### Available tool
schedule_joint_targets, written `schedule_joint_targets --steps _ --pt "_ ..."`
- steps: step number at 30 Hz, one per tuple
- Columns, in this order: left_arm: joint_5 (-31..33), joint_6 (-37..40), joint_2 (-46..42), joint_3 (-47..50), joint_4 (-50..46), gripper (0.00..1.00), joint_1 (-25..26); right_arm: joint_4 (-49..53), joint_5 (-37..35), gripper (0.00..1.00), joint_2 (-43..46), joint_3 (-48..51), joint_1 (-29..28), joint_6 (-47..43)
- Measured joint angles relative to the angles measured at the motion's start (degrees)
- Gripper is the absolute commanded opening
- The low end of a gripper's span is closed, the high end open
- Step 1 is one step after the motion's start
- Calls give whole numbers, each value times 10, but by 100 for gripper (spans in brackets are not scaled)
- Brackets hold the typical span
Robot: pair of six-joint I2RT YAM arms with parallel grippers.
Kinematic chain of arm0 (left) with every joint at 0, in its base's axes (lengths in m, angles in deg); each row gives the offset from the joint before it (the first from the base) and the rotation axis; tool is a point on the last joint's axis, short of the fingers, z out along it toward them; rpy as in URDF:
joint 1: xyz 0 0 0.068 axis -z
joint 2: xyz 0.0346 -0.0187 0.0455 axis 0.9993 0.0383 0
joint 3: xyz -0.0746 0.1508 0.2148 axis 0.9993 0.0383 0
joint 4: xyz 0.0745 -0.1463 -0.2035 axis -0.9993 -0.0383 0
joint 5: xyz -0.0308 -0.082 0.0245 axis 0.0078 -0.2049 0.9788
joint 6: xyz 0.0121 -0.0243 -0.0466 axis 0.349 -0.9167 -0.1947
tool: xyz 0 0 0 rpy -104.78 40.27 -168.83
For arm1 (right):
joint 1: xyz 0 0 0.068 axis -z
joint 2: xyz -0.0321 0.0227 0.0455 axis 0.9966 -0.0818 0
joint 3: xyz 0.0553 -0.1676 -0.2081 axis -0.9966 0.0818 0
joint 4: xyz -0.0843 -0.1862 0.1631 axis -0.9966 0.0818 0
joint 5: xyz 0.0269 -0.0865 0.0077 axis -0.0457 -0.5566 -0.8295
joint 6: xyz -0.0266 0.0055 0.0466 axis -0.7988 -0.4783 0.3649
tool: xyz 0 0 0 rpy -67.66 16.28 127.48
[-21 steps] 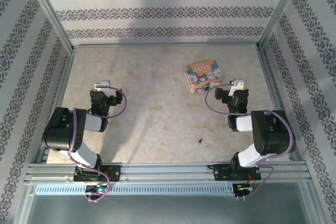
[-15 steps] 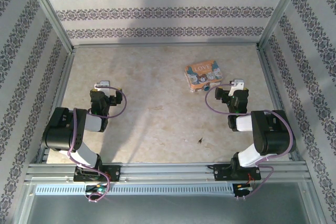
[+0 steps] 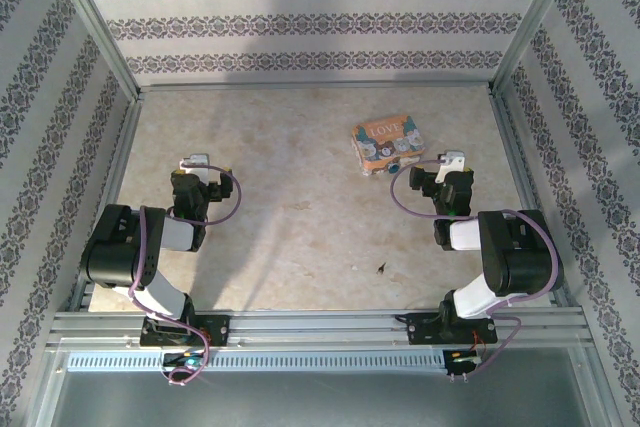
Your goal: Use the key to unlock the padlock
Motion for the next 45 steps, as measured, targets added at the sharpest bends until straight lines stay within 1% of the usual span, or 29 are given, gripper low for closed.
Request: schedule_joint_targets --steps 5,8,11,13,15,19,22,25,28,31,33,37,41,45 --pt "0 0 0 0 0 99 0 0 0 98 0 0 0 0" --pt "-3 0 -11 6 0 99 0 19 0 99 20 1 0 0" --pt "0 0 -63 17 -21 99 0 78 -3 98 83 -5 0 7" --pt "9 -3 -116 15 -49 99 0 130 -4 98 129 -21 2 20" --pt "23 -15 -162 1 -95 99 0 182 -2 98 163 -46 6 34" --pt "34 -75 -221 -67 -237 99 0 305 25 99 197 -108 22 68" --pt "17 -136 -242 -129 -350 99 0 391 61 98 202 -152 30 93" --pt "-22 -190 -255 -172 -444 99 0 460 104 98 201 -191 40 118" --pt "-65 -238 -266 -184 -515 100 0 505 163 98 185 -228 54 145" --pt "-103 -276 -268 -186 -567 100 8 529 214 98 151 -261 68 169" --pt "-125 -299 -265 -188 -588 100 16 545 236 98 124 -281 73 178" --pt "-159 -340 -226 -202 -606 100 61 581 270 98 53 -335 73 183" --pt "-177 -363 -168 -230 -607 100 120 606 286 98 -12 -389 73 183" --pt "-187 -390 -111 -261 -598 100 159 622 292 98 -70 -437 73 183"
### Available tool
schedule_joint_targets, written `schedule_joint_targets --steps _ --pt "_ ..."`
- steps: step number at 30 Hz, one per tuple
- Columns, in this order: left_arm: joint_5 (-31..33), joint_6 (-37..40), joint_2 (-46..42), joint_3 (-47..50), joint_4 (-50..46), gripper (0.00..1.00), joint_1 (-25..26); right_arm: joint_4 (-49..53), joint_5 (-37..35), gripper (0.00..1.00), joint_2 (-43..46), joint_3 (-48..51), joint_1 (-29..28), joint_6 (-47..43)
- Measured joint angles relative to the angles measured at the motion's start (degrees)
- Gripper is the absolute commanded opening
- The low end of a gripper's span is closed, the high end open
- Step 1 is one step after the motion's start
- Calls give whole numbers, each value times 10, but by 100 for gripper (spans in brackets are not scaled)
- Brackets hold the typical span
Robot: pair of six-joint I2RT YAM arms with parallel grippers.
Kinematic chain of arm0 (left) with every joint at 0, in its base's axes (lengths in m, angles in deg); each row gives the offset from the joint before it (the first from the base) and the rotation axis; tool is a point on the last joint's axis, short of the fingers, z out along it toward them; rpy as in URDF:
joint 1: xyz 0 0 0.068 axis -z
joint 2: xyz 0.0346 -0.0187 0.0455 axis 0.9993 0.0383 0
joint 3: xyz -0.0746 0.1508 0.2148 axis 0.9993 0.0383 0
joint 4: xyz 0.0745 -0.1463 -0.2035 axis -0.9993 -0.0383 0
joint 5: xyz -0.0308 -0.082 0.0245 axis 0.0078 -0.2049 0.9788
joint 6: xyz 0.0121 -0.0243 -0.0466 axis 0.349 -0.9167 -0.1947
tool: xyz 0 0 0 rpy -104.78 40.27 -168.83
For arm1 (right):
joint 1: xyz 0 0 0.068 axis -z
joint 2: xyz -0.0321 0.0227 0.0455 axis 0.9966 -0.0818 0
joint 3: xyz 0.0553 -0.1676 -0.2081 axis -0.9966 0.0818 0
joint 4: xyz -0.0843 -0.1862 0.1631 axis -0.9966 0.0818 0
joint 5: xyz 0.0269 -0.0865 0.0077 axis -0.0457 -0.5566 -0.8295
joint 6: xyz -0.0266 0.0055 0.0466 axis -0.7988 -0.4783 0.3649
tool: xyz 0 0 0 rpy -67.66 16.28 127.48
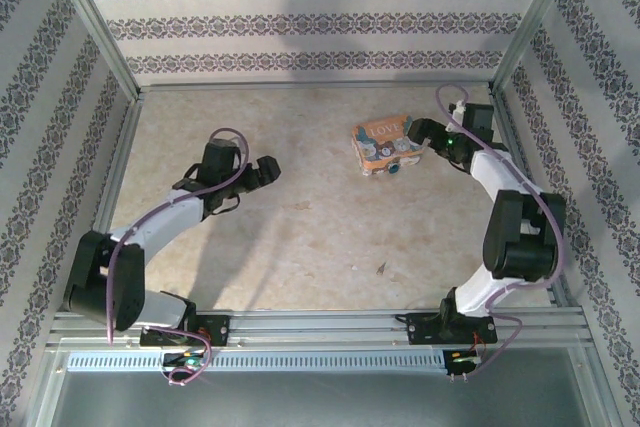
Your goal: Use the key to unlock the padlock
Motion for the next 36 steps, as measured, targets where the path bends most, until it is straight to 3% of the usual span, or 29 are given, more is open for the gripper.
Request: schedule_joint_targets --steps 13,36 --pt "-54 -76 220 -203 71 99 128 33 50 98 -134 -147 0 1" --pt "-106 -120 476 -467 102 100 163 145 85 98 -235 -300 -17 -41"
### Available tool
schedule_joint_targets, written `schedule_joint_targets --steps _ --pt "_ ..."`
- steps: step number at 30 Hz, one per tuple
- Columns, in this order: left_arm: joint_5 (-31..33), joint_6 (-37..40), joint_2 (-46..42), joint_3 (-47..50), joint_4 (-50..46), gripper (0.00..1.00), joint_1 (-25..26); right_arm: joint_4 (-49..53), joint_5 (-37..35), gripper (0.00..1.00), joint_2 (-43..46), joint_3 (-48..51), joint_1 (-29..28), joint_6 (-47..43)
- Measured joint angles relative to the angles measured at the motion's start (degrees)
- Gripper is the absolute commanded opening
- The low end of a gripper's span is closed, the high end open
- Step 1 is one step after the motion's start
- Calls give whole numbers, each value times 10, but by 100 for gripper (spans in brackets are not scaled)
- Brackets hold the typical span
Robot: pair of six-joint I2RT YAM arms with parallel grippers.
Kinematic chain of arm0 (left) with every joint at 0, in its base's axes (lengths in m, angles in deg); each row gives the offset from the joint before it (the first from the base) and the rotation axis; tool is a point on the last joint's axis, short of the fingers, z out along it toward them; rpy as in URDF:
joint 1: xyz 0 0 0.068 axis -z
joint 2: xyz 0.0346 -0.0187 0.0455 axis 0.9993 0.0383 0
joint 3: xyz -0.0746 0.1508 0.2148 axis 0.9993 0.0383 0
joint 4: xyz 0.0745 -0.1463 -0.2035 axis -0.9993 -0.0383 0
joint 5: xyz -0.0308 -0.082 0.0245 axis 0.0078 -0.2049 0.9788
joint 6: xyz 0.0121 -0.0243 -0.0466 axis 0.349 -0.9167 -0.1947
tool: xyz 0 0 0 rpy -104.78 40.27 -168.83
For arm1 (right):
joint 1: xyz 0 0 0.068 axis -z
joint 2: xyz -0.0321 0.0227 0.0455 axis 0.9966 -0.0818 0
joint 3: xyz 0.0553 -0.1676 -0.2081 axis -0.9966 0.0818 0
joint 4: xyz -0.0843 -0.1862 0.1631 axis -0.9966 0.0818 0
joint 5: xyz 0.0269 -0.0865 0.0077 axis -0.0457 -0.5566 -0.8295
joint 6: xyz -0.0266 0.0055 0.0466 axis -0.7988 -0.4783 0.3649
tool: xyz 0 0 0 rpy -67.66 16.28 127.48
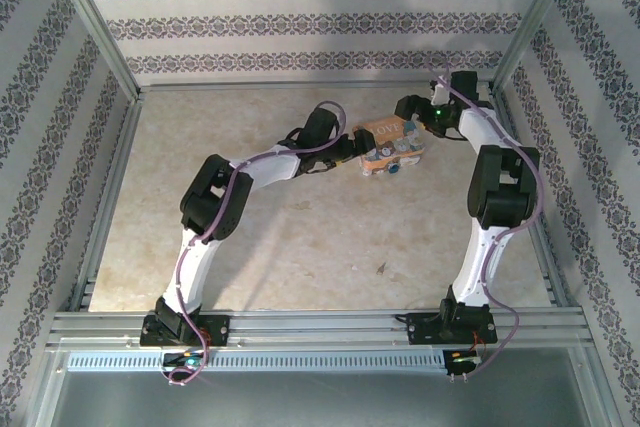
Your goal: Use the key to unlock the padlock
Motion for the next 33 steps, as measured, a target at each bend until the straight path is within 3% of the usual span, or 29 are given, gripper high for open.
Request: schedule_joint_targets --steps 12,20,33 --pt "-26 -15 34 -45 -6 100 10 46 -2 96 -7 -14 -14 -33" --pt "-26 -14 33 -43 -13 100 10 28 -10 95 14 31 -18 -44" --pt "-21 -14 -33 50 -15 100 -17 -9 -23 95 90 139 -66 -31"
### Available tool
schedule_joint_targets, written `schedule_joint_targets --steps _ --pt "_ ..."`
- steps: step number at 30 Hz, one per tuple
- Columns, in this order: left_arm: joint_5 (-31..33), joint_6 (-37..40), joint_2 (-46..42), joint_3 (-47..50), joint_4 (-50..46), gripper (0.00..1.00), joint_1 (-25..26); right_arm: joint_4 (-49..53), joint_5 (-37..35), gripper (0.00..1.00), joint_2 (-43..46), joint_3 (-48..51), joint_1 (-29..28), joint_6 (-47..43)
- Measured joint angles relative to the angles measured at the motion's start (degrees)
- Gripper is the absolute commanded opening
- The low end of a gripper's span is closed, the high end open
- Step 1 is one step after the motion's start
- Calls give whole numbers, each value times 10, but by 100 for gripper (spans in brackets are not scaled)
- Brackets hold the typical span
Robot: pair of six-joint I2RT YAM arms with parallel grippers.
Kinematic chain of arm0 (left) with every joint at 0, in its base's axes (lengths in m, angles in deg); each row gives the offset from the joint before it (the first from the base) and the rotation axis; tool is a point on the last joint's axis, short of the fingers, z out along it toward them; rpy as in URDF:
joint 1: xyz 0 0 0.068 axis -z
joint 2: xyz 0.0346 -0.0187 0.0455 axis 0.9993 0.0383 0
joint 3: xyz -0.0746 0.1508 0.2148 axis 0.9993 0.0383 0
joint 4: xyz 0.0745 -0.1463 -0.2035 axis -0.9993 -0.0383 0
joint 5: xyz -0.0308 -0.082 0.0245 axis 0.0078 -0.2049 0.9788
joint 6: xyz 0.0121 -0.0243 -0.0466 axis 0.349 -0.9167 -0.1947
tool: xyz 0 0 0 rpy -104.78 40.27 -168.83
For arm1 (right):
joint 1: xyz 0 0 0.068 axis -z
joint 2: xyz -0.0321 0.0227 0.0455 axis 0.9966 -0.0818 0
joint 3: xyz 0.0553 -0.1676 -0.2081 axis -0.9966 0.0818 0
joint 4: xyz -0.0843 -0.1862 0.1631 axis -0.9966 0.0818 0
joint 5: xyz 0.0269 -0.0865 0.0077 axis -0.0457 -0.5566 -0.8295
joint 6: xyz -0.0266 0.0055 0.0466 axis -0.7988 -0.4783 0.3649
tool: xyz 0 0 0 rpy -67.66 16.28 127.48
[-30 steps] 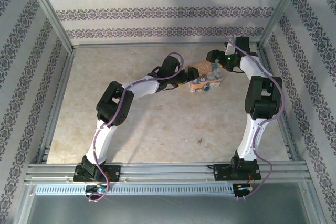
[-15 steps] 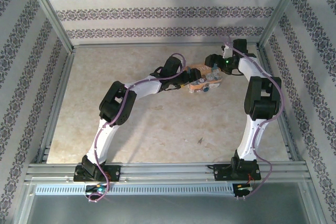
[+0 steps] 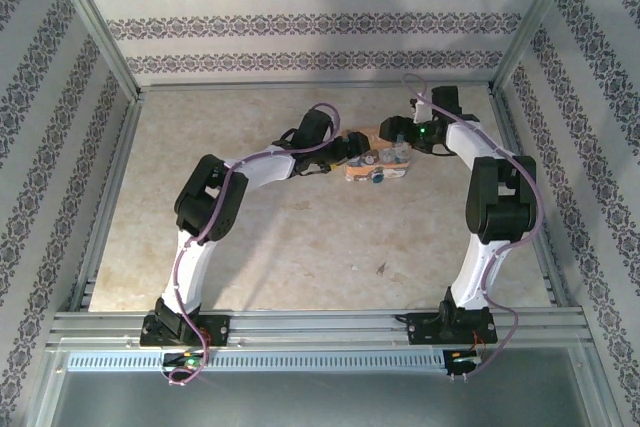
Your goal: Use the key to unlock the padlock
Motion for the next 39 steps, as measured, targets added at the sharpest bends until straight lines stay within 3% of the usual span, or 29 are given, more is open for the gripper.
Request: schedule_joint_targets --steps 26,39 --pt "87 31 -149 205 15 100 -84 -121 -68 96 82 164 -213 132" --pt "81 41 -187 244 15 99 -97 -151 -96 98 114 201 -241 166"
